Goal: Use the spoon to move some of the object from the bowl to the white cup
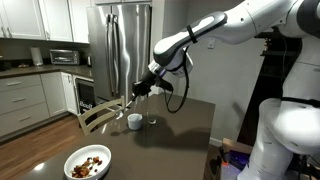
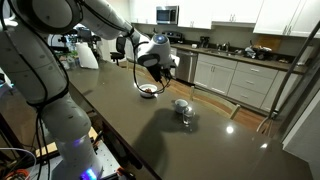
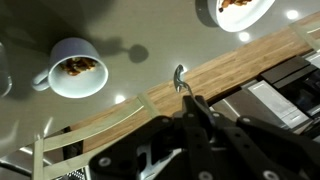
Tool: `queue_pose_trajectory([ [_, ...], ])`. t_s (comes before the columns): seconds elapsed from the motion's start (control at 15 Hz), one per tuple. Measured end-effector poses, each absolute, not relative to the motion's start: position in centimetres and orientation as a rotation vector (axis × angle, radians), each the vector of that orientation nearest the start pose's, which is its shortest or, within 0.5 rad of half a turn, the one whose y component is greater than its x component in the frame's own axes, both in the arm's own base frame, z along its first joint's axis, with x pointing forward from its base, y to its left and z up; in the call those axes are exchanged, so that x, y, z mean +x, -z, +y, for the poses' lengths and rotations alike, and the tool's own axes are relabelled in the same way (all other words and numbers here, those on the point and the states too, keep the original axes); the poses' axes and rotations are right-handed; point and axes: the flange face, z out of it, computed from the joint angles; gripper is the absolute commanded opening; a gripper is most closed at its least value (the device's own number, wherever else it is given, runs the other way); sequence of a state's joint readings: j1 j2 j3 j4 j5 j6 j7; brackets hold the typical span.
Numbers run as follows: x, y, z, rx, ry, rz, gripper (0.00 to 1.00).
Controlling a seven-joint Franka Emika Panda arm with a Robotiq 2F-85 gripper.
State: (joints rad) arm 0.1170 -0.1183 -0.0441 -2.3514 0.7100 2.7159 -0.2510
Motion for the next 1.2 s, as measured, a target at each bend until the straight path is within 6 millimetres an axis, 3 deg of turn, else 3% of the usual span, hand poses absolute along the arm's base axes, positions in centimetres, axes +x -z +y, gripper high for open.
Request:
queue_pose_trajectory([
  [0.27, 51.9, -41.2, 4.6, -2.554, 0.603, 0.267, 0.04],
  [0.67, 52.5, -39.0, 7.0, -2.464, 0.507, 0.177, 0.04],
  [1.2, 53.5, -33.5, 10.4, -2.393, 0.365, 0.125, 0.04],
])
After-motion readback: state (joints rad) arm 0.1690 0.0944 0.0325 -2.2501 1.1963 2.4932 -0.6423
